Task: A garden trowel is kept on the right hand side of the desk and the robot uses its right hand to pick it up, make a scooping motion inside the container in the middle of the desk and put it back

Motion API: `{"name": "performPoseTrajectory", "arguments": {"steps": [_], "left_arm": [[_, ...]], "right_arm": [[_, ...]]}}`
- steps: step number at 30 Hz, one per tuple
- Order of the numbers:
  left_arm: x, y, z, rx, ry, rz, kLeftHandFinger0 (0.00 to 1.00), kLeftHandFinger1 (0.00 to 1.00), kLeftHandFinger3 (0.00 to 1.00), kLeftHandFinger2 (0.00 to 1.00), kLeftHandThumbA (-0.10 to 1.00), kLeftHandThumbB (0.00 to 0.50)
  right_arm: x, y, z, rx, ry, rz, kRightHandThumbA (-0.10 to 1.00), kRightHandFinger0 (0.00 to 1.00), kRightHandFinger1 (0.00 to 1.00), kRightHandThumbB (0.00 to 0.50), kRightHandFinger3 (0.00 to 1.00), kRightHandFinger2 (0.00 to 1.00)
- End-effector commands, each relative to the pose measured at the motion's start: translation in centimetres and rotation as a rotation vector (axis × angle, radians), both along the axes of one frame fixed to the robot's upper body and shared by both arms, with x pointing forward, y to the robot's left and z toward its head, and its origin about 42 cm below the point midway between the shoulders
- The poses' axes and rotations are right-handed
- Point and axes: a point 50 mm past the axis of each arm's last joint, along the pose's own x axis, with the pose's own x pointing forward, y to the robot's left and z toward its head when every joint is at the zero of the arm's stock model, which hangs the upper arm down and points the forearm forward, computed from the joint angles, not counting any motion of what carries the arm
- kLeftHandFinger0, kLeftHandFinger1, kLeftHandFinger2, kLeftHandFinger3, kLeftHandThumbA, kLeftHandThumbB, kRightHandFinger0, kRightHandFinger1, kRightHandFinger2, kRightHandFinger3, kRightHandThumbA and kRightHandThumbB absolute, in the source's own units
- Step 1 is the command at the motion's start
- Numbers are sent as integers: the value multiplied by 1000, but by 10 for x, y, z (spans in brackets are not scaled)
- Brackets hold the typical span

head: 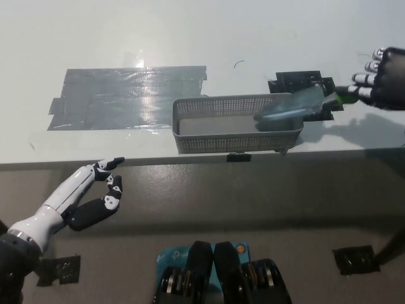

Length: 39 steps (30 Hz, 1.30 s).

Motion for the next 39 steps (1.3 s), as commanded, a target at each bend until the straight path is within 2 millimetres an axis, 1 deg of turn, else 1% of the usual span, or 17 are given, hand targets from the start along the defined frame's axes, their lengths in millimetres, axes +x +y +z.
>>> {"name": "performPoseTrajectory", "arguments": {"steps": [1, 6, 8, 9, 12, 14, 16, 18, 21, 23, 25, 28, 30, 32, 35, 36, 39], "left_arm": [[5, 2, 14, 31, -43, 0, 1000, 1000, 892, 1000, 57, 43], [8, 0, 16, 23, -48, -14, 1000, 1000, 922, 1000, 74, 49], [7, 0, 16, 21, -50, -14, 1000, 1000, 908, 1000, 67, 52], [8, 0, 16, 21, -57, -14, 1000, 1000, 897, 1000, 54, 54], [9, 0, 15, 18, -64, -20, 1000, 1000, 879, 1000, 92, 66], [9, -1, 15, 32, -53, -15, 1000, 1000, 902, 1000, 130, 67], [9, -4, 16, 34, -55, -23, 1000, 1000, 899, 1000, 113, 62], [11, -5, 15, 20, -54, -27, 1000, 1000, 876, 1000, 87, 69], [13, -8, 15, 19, -58, -37, 1000, 1000, 872, 1000, 82, 68], [13, -9, 15, 24, -63, -37, 1000, 1000, 876, 1000, 88, 79], [12, -11, 16, 24, -57, -34, 1000, 1000, 893, 1000, 78, 75], [14, -15, 17, 25, -66, -48, 1000, 1000, 878, 1000, 67, 77], [15, -17, 18, 28, -71, -58, 1000, 1000, 872, 1000, 67, 78], [17, -18, 19, 26, -76, -66, 1000, 1000, 866, 1000, 74, 80], [18, -19, 20, 31, -73, -70, 1000, 1000, 864, 1000, 52, 68], [18, -21, 22, 23, -73, -78, 1000, 1000, 859, 1000, 31, 64], [17, -23, 23, 6, -72, -84, 1000, 1000, 839, 1000, -43, 60]], "right_arm": [[-3, -9, 25, 21, -55, 9, -18, 0, 0, 233, 348, 13], [-3, -14, 18, -20, -44, 0, -26, 0, 0, 262, 288, 31], [-4, -15, 13, -23, -33, -3, -25, 0, 0, 268, 292, 14], [-5, -13, 13, -39, -27, -4, -13, 0, 0, 289, 362, 3], [-3, -11, 10, -51, -6, -49, -25, 0, 0, 259, 367, 0], [2, 1, 10, -41, 1, -48, -97, 0, 0, 260, 302, 0], [8, 10, 13, -58, 3, -80, -84, 0, 0, 213, 304, 1], [12, 16, 15, -52, -1, -85, -69, 0, 0, 214, 302, 9], [19, 27, 23, -74, 15, -152, -85, 0, 0, 190, 329, 155], [23, 40, 28, -81, 26, -183, -78, 0, 0, 212, 370, 63], [29, 52, 30, -103, 27, -198, -57, 0, 0, 211, 388, 85], [30, 62, 25, -98, 32, -192, -76, 0, 0, 235, 341, 114], [30, 71, 19, -67, 29, -144, -100, 0, 0, 236, 241, 19], [32, 78, 15, -45, 49, -153, -100, 0, 0, 194, 268, 0], [33, 86, 10, -49, 49, -144, -68, 0, 0, 181, 297, 40], [33, 92, 5, -33, 63, -136, -29, 0, 0, 175, 342, 2], [34, 103, -4, -15, 71, -95, -100, 0, 0, 204, 219, 119]]}}
